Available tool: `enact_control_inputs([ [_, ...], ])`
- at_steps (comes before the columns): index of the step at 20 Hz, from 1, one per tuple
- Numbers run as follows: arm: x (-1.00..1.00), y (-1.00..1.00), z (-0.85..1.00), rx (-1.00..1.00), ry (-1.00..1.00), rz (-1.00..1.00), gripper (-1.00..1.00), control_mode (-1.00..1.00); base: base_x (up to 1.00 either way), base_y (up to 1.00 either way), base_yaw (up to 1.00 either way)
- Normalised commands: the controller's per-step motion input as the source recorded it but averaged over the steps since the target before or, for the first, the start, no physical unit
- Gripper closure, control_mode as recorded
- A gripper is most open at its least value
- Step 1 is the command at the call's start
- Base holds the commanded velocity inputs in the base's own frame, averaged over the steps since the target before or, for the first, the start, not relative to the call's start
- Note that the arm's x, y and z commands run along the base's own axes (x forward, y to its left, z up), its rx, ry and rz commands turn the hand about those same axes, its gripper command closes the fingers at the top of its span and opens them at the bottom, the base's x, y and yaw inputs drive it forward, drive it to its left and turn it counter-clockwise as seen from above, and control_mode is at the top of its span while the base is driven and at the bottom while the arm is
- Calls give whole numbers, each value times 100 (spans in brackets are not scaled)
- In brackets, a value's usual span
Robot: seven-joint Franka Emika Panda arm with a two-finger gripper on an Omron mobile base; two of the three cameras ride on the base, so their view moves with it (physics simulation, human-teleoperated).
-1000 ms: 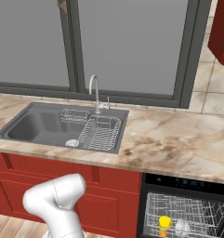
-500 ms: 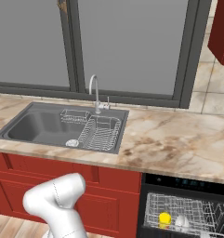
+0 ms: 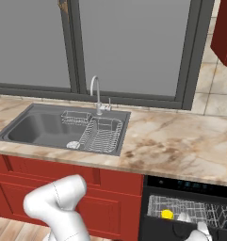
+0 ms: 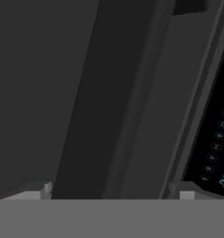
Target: Pick up the cup and bowl from the counter, place them in the dishwasher, and close the dishwasher door.
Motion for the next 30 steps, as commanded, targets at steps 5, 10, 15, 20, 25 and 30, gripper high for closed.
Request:
enact_control_inputs([
  [5, 70, 56, -100, -18, -28, 7, -100, -100, 0, 0, 0],
  [10, 63, 46, -100, -19, -31, 7, -100, -100, 0, 0, 0],
  [15, 30, 26, -100, -14, -38, 8, -100, -100, 0, 0, 0],
  [20, 8, 9, -100, -12, -41, 10, -100, -100, 0, 0, 0],
  [25, 0, 1, -100, -16, -42, 12, -100, -100, 0, 0, 0],
  [30, 4, 2, -100, -22, -41, 13, -100, -100, 0, 0, 0],
])
